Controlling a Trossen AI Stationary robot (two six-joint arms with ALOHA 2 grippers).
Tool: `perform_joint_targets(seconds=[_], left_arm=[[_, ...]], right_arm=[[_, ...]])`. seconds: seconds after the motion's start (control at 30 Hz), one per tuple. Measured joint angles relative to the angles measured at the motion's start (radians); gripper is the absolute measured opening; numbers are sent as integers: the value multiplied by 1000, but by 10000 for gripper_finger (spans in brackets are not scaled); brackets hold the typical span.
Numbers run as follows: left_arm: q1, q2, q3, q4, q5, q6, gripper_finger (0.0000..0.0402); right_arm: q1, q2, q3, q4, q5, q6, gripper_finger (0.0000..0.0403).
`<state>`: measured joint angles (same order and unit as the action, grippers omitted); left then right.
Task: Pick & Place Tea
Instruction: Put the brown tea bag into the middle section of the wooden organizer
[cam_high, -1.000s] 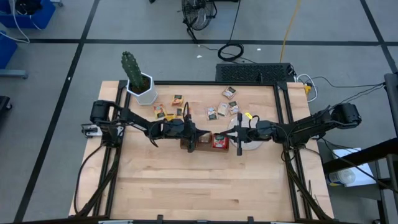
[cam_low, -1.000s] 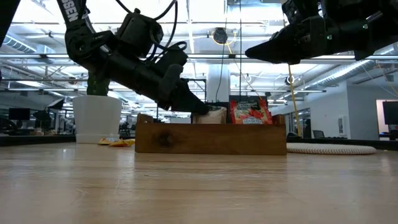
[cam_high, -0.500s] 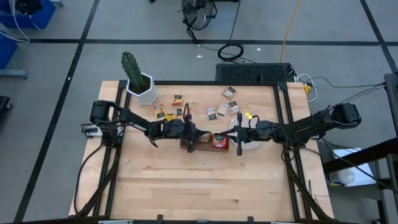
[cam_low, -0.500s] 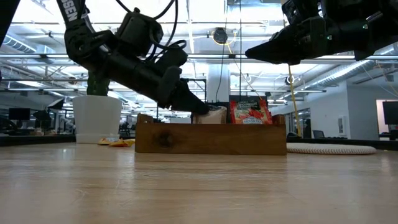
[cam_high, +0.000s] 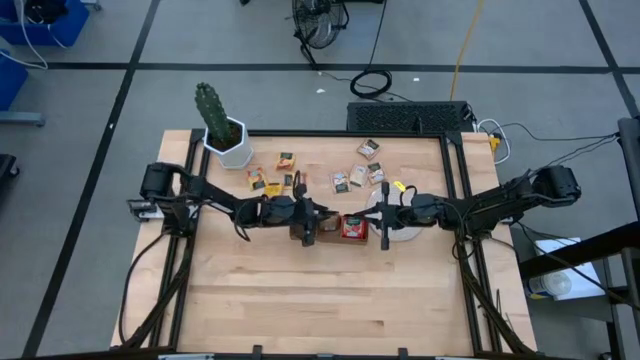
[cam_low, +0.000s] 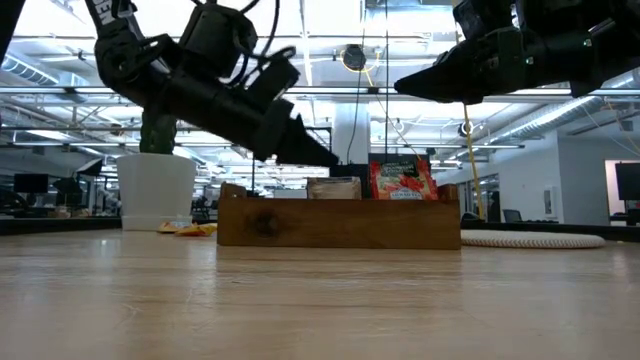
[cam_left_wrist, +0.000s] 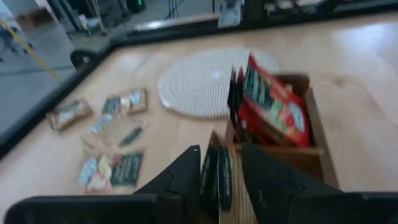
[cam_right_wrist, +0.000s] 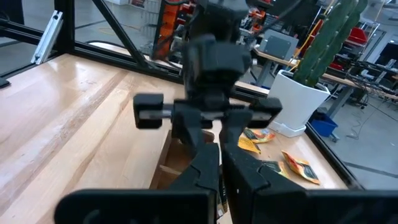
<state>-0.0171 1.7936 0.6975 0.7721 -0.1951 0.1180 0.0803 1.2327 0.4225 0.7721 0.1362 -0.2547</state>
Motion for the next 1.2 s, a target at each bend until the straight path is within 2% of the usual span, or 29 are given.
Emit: perform_joint_targets(seconds=[0.07,0.2,0.3,0.43,0.53,0.67,0.77,0.83,0.9,0.93,0.97,1.07,1.1,1.2], left_arm=[[-1,-27,0,-11,0,8,132],[-3,-118,0,-13,0,22,145],[-6,-206,0,-76,-1,57,152],[-6,-359,0,-254,-78,111,156],[0,-476,0,-389,-170,78,157],[0,-626,0,-519,-200,33,157],[-1,-717,0,-629,-199,18,157],[0,-772,0,-694,-200,-5,157],[0,-816,0,-729,-200,-20,157],[0,-833,0,-749,-200,-22,157],[0,-846,0,-758,-200,-20,157],[-1,-895,0,-777,-200,-3,157],[0,-912,0,-770,-202,4,157],[0,-969,-1,-789,-231,7,157]], right_arm=[[0,0,0,-6,45,0,10],[0,0,0,-7,201,-23,17],[0,0,0,-7,295,-49,24],[0,0,0,-7,374,-98,23],[0,0,0,-7,440,-110,17],[0,0,0,-17,473,-108,9],[-3,0,2,-86,503,-49,5],[-30,2,5,-135,580,14,5],[-87,-14,47,-289,634,89,9],[-130,-32,83,-421,609,136,11],[-183,-40,134,-565,528,191,13],[-372,-9,294,-881,144,285,15],[-425,15,333,-933,69,270,15],[-553,80,436,-996,24,189,18]])
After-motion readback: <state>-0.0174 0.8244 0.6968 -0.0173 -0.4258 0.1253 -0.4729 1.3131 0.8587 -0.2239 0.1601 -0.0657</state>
